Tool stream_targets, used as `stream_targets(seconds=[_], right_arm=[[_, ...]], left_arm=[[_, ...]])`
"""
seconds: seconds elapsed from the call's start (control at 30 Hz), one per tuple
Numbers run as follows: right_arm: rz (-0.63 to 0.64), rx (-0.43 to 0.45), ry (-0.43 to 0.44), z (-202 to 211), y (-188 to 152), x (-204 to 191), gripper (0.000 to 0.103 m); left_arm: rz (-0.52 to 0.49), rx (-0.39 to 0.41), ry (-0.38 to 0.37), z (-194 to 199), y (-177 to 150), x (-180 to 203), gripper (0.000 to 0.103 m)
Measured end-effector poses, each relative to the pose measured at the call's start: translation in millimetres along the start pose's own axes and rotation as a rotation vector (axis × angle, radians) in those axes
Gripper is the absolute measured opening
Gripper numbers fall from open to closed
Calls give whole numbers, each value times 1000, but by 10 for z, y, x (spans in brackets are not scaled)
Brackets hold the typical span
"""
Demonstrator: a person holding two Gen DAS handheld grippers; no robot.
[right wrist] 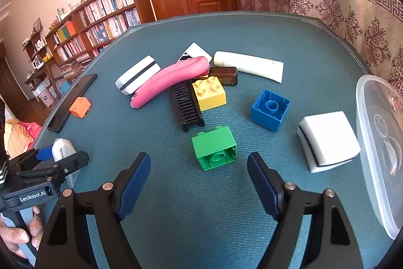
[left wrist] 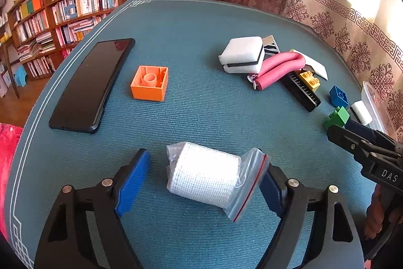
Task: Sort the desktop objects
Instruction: 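Grasp the bagged white tape roll with left tool while right tool grasps green brick, then carry the tape roll and green brick over the clear plastic bowl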
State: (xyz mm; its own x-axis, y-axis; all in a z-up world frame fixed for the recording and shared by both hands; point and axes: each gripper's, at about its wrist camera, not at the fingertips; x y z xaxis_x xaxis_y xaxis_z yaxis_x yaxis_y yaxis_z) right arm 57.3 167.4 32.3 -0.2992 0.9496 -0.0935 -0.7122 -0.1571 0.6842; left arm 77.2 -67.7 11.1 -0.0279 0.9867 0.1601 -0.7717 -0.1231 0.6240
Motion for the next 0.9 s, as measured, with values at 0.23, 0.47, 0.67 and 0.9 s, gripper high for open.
stream_targets(seconds=[0.23, 0.47, 0.67, 0.9], right_arm=[[15, 7, -16, -38, 35, -41, 78], [-14, -26, 0, -119, 26, 27, 52], [-28, -22, -2, -103, 10, 54, 42], [-49, 8, -5, 55, -31, 76, 41]], left_arm=[[-29, 8, 16, 3, -9, 46, 72], [-33, 20, 34, -2, -28, 64, 59], [-28, 27, 39, 6, -26, 65, 51], [-23, 29, 29, 17, -44, 83, 49]])
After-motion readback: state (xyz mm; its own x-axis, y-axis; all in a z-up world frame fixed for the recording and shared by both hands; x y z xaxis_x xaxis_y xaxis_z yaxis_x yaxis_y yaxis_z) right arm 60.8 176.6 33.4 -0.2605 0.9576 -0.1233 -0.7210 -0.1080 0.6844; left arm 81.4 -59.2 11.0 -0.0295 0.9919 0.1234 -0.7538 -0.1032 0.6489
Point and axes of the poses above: each gripper's, at about its wrist camera, not at the fingertips, and z roughly against the way its jaws point, x to its right, y to its top, and after that the axes turned 5 degrees about z, right-handed
